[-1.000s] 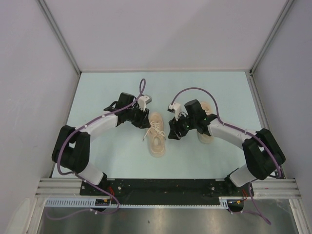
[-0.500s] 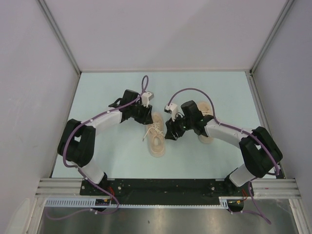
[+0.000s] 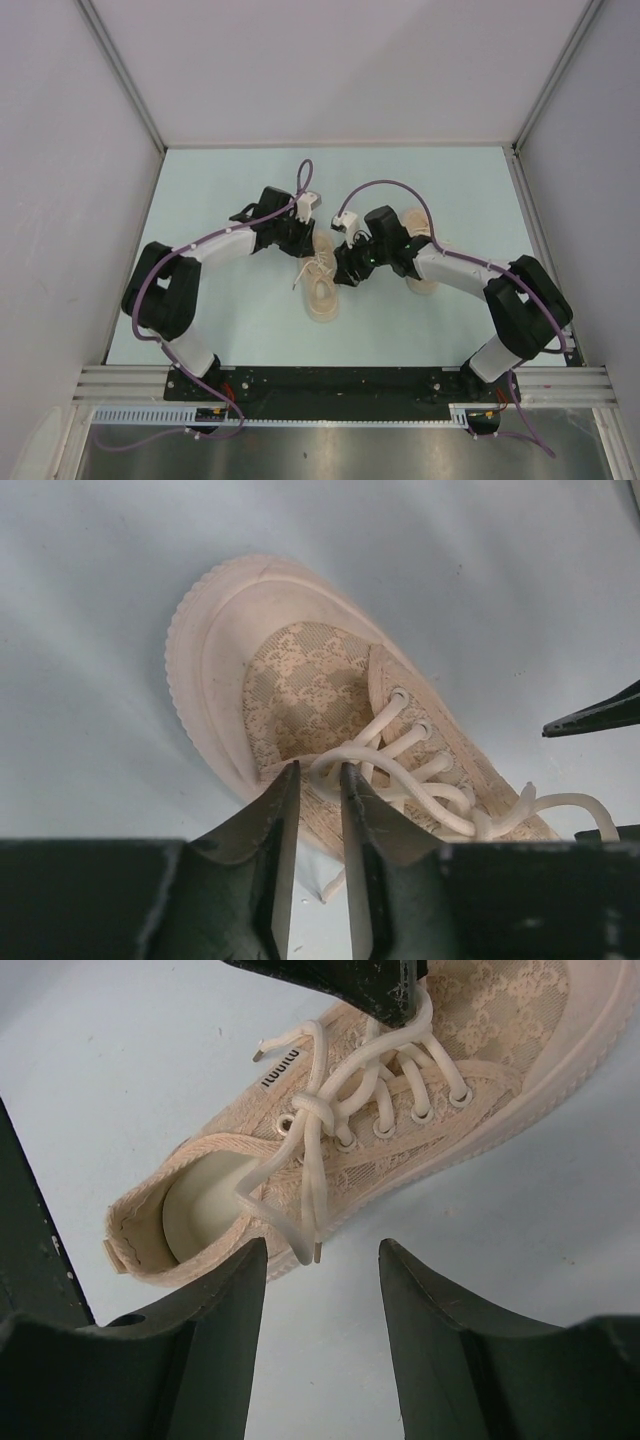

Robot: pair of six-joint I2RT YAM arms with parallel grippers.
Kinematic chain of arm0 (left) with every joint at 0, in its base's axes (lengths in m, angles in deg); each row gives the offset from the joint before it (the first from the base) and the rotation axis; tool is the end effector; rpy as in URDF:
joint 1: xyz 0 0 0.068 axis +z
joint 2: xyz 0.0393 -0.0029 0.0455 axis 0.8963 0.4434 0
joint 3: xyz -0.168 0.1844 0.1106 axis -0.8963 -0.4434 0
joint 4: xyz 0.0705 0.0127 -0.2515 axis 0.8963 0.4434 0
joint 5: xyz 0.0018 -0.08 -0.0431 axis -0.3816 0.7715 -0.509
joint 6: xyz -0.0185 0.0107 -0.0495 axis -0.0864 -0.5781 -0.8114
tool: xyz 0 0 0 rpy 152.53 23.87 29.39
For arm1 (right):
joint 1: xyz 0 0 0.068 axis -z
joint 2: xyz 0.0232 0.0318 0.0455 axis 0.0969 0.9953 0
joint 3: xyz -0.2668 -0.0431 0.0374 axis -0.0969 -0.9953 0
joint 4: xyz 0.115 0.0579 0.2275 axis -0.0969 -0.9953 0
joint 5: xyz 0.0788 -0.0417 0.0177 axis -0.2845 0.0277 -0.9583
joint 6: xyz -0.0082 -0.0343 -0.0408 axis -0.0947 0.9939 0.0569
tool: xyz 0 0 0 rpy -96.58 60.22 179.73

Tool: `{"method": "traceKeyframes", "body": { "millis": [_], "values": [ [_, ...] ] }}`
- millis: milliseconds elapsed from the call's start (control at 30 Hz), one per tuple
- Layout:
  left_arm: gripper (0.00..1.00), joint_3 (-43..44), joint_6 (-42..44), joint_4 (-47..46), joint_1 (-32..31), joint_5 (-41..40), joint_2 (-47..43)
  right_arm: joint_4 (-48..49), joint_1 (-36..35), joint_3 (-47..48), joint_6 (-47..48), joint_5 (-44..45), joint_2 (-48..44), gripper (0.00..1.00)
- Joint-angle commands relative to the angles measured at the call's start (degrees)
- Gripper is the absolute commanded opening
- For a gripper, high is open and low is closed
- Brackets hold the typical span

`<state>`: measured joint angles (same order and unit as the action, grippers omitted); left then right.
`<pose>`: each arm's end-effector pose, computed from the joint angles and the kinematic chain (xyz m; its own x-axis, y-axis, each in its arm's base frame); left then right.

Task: Tie the shoes

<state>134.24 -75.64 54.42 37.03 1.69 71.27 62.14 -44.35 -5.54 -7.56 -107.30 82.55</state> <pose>0.3057 -0.1677 0.1963 -0.6932 0.3477 -0.6314 0.6221 0.7310 -0.2804 0.2478 0.2212 0.2052 -0.4416 -0.4679 -0.7655 -0.8742 0.4162 0.2500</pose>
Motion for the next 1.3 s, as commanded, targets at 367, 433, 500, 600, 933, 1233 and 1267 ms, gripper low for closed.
{"method": "traceKeyframes", "body": {
  "millis": [367,433,500,600,933,1233,1267],
  "values": [
    [0.00,2.1,-0.2,0.5,-0.8,1.2,1.2,1.5,-0.9,4.4,-1.8,1.9,0.2,0.46],
    [0.00,2.2,-0.2,0.5,-0.8,1.7,1.2,1.5,-0.9,4.6,-1.9,1.4,0.1,0.42],
    [0.00,2.4,-0.2,0.6,-0.9,2.1,1.3,1.5,-0.9,4.6,-1.7,1.1,0.4,0.25],
    [0.00,2.1,1.2,0.5,-0.8,2.5,0.4,0.5,-0.8,4.6,-0.8,1.1,-0.1,0.00],
    [0.00,0.6,8.4,1.2,-0.7,-4.1,-6.3,-6.6,-0.5,4.6,4.1,1.7,-2.4,0.00],
    [0.00,-0.7,15.1,2.0,-0.6,-7.6,-7.8,-9.0,-0.6,4.6,6.3,2.1,-2.7,0.00],
    [0.00,-0.8,15.5,2.0,-0.6,-7.7,-7.8,-9.7,-0.6,4.6,6.5,2.1,-2.9,0.00]
  ]
}}
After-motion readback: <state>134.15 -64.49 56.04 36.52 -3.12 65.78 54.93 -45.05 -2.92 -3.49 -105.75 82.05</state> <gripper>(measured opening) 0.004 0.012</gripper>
